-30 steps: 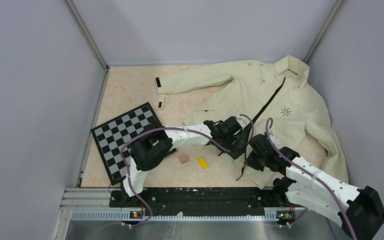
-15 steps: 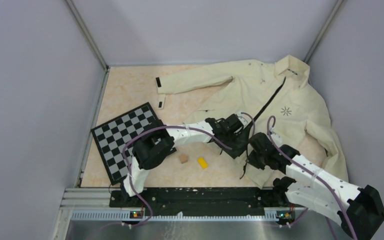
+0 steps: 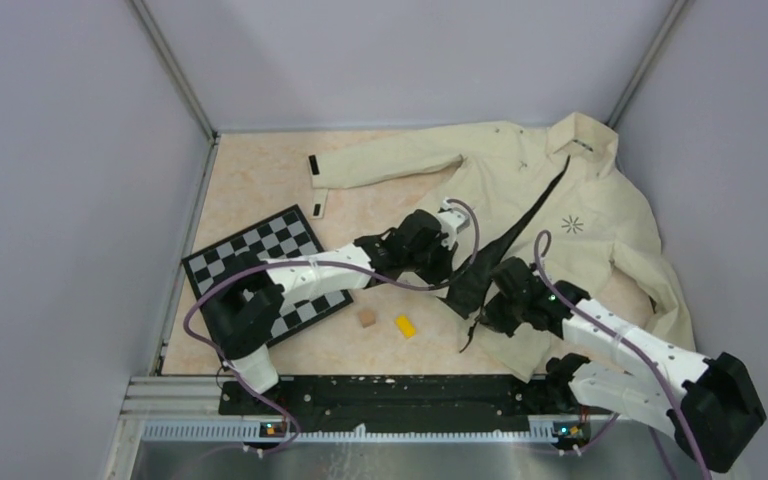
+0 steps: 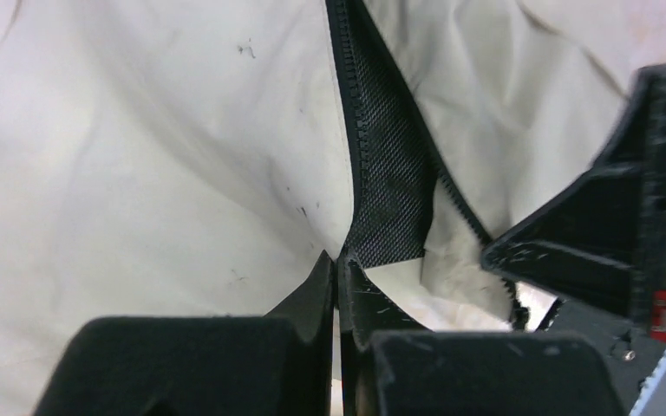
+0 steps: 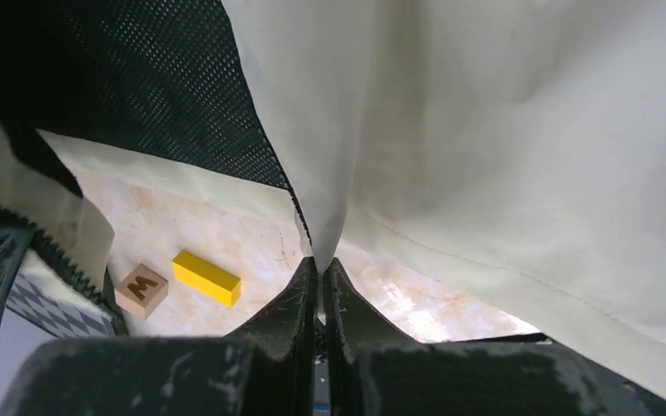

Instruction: Zip up the jacket

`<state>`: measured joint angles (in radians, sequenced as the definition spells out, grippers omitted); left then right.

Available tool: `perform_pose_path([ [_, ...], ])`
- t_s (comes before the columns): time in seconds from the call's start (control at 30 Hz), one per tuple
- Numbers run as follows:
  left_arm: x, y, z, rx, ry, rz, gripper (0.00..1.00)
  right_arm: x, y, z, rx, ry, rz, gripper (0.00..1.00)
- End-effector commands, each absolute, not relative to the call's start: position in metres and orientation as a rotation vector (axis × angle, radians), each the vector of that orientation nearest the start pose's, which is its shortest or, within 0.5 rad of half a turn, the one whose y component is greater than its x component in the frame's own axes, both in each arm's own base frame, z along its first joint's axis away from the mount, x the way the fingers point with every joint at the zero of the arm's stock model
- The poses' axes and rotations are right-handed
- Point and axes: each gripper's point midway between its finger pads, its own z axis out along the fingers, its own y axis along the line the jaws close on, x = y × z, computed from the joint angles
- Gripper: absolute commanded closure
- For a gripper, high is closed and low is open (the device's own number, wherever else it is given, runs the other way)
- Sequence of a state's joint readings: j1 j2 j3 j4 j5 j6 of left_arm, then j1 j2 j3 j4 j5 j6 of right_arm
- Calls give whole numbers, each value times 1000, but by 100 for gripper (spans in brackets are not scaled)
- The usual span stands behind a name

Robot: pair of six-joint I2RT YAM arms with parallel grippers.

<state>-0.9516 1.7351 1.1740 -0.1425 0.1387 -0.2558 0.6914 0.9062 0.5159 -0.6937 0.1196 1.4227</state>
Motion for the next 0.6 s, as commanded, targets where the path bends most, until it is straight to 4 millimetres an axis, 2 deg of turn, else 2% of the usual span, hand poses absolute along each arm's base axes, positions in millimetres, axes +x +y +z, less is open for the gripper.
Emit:
perform_pose_path([
  [0.0,245,-418,154,759,2032,-985,100,170,187,77,1170,2580,613,100],
  [0.13,251,-420,161,740,1998,-986,100,180,195,73,1205,2609,553,100],
  [0.23,255,-416,154,717,2015,-950,100,179,207,67,1262,2636,607,100],
  [0.4,264,-403,144,659,1981,-860,100,180,206,57,1390,2614,583,100],
  [0.57,269,-398,144,634,1949,-773,100,181,201,58,1487,2595,571,100],
])
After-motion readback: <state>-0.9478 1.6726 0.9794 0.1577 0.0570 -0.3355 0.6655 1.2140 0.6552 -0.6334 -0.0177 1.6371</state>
